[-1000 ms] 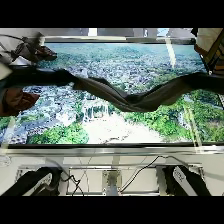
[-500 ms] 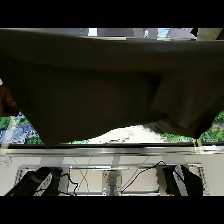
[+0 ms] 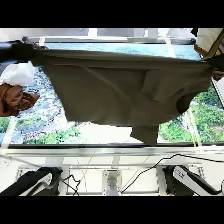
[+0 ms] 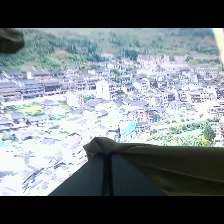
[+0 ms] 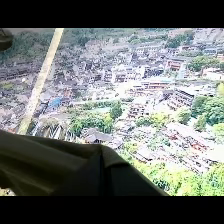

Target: Fold the shirts.

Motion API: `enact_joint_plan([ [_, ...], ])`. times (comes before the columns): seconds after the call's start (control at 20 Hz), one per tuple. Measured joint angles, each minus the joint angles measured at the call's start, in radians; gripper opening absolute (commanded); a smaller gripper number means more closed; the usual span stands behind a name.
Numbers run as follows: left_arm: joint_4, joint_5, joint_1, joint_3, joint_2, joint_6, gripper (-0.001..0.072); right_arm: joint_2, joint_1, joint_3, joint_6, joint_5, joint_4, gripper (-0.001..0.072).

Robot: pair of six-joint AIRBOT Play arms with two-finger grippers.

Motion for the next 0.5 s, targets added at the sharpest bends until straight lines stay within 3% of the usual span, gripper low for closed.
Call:
enact_joint_plan([
  [0.3, -0.005, 0.214, 0.001, 0.028, -0.139, -0.043, 0.0005, -0.172, 0.228, 0.018, -0.018, -0.217, -0.077, 0.0022],
  [0.5, 0.057, 0.209, 0.001, 0.145, -0.154, -0.055, 0.0005, -0.202, 0.266, 0.126, -0.007, -0.206, -0.183, 0.0022],
])
